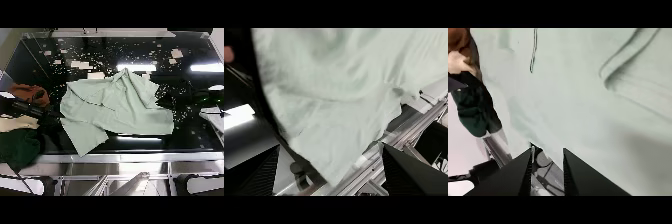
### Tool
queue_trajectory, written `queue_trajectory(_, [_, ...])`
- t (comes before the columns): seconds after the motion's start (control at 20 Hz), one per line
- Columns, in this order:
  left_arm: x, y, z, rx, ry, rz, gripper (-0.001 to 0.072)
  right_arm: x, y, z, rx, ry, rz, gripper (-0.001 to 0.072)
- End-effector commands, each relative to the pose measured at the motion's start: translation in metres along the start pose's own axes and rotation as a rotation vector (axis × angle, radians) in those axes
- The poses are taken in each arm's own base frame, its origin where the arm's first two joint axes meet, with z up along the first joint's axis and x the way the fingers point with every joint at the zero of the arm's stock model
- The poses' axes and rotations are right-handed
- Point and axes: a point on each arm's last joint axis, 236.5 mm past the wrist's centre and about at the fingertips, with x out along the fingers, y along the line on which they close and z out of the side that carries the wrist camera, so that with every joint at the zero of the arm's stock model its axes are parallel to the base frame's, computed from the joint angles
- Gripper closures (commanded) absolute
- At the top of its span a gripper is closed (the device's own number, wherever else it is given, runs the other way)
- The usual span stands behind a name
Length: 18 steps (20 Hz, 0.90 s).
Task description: Fold the shirts.
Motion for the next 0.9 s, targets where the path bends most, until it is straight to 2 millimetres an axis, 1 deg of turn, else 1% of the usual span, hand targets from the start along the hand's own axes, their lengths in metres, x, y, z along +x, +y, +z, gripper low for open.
queue_trajectory(0.0, [0.014,0.019,0.003,-0.032,-0.017,0.049,0.0013,-0.016,-0.012,-0.002,0.041,-0.04,0.021,0.0464])
queue_trajectory(0.1, [0.022,0.023,0.02,-0.019,-0.042,0.07,0.0013,-0.035,-0.018,0.0,0.061,-0.073,0.024,0.0464])
queue_trajectory(0.15, [0.027,0.022,0.027,-0.003,-0.038,0.079,0.0014,-0.044,-0.024,0.0,0.069,-0.087,0.005,0.0464])
queue_trajectory(0.2, [0.031,0.02,0.033,0.015,-0.031,0.085,0.0075,-0.052,-0.034,-0.003,0.082,-0.087,-0.026,0.044])
queue_trajectory(0.25, [0.033,0.017,0.039,0.036,-0.02,0.092,0.0411,-0.058,-0.046,-0.009,0.108,-0.073,-0.065,0.027])
queue_trajectory(0.3, [0.034,0.013,0.04,0.062,0.004,0.091,0.069,-0.063,-0.057,-0.019,0.134,-0.044,-0.1,0.0197])
queue_trajectory(0.4, [0.031,0.004,0.04,0.09,0.035,0.079,0.0687,-0.077,-0.078,-0.042,0.202,0.021,-0.169,0.021])
queue_trajectory(0.45, [0.028,-0.001,0.041,0.108,0.039,0.08,0.0687,-0.087,-0.089,-0.054,0.234,0.049,-0.208,0.0218])
queue_trajectory(0.5, [0.024,-0.004,0.041,0.116,0.045,0.075,0.0687,-0.096,-0.099,-0.061,0.263,0.055,-0.242,0.0218])
queue_trajectory(0.55, [0.019,-0.006,0.041,0.121,0.047,0.069,0.0687,-0.103,-0.107,-0.063,0.28,0.038,-0.261,0.0217])
queue_trajectory(0.6, [0.016,-0.008,0.043,0.123,0.042,0.064,0.0687,-0.104,-0.112,-0.064,0.294,0.016,-0.266,0.0215])
queue_trajectory(0.65, [0.014,-0.01,0.043,0.126,0.045,0.058,0.0687,-0.101,-0.12,-0.064,0.299,-0.003,-0.279,0.0214])
queue_trajectory(0.7, [0.013,-0.01,0.042,0.123,0.045,0.054,0.0687,-0.093,-0.129,-0.065,0.294,-0.022,-0.288,0.0214])
queue_trajectory(0.75, [0.013,-0.01,0.04,0.121,0.053,0.051,0.0687,-0.081,-0.133,-0.067,0.276,-0.031,-0.279,0.0214])
queue_trajectory(0.8, [0.014,-0.01,0.038,0.117,0.06,0.047,0.0687,-0.067,-0.131,-0.07,0.263,-0.03,-0.25,0.0214])
queue_trajectory(0.85, [0.016,-0.009,0.034,0.112,0.071,0.043,0.0687,-0.052,-0.124,-0.074,0.247,-0.017,-0.202,0.0214])
